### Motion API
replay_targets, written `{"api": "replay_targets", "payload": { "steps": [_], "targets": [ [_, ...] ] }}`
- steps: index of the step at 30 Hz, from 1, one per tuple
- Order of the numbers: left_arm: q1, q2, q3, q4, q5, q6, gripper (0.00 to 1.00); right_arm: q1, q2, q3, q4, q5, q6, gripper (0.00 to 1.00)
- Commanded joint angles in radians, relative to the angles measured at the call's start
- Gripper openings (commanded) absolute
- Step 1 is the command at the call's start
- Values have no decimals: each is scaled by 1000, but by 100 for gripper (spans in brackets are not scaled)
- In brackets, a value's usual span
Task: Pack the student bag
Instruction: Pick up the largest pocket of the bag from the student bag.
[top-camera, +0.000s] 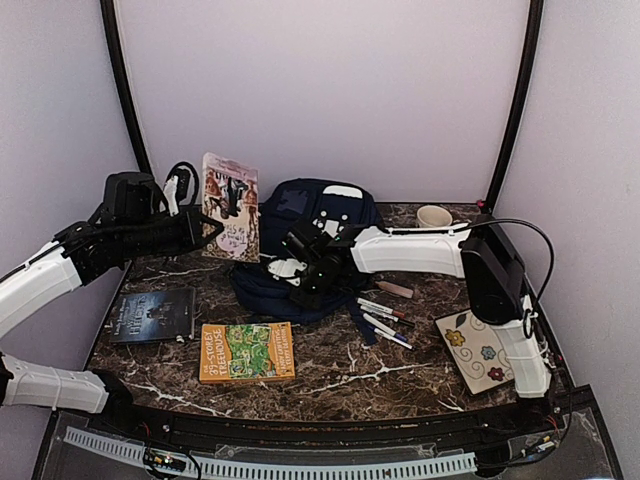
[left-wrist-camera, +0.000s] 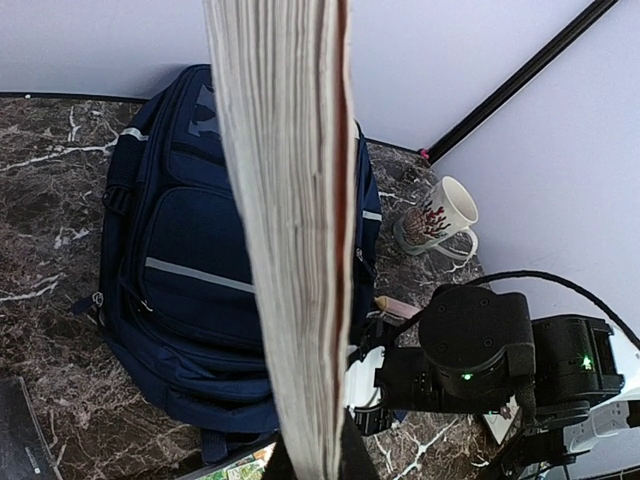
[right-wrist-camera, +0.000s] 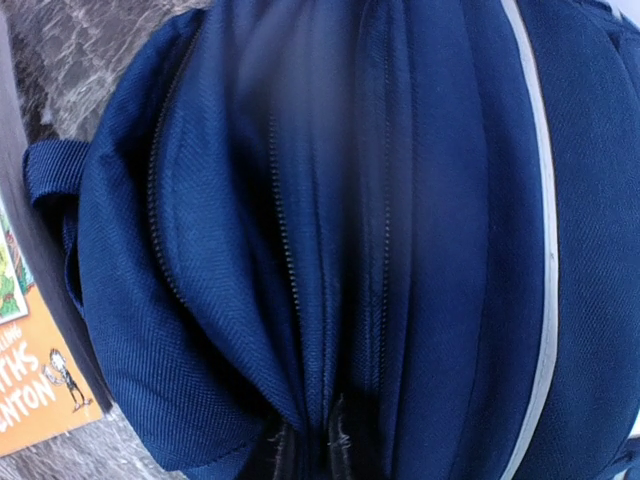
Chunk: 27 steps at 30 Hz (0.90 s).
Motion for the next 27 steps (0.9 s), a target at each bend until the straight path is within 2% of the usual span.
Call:
{"api": "replay_targets", "payload": {
  "steps": [1,9,13,18,22,27],
  "targets": [
    [4,-8,6,21,20,15,0,-14,-1,25,-63,-16,6,2],
    [3,-10,1,-6,29,14,0,-22,-92,75,-76,-54,9,0],
    [4,-19,38,-79,53,16,0,-39,-115,187,-136,-63,10,0],
    [3,-45,120,-248,41,52,0,-60,-153,245,-123,-7,-27,0],
    [3,-56,162,-357,112,45,0,-87,-186,256,-69,43,-62,0],
    [3,-102,158,-414,241,14,0,-122,-210,256,15,80,-130,0]
  ]
}}
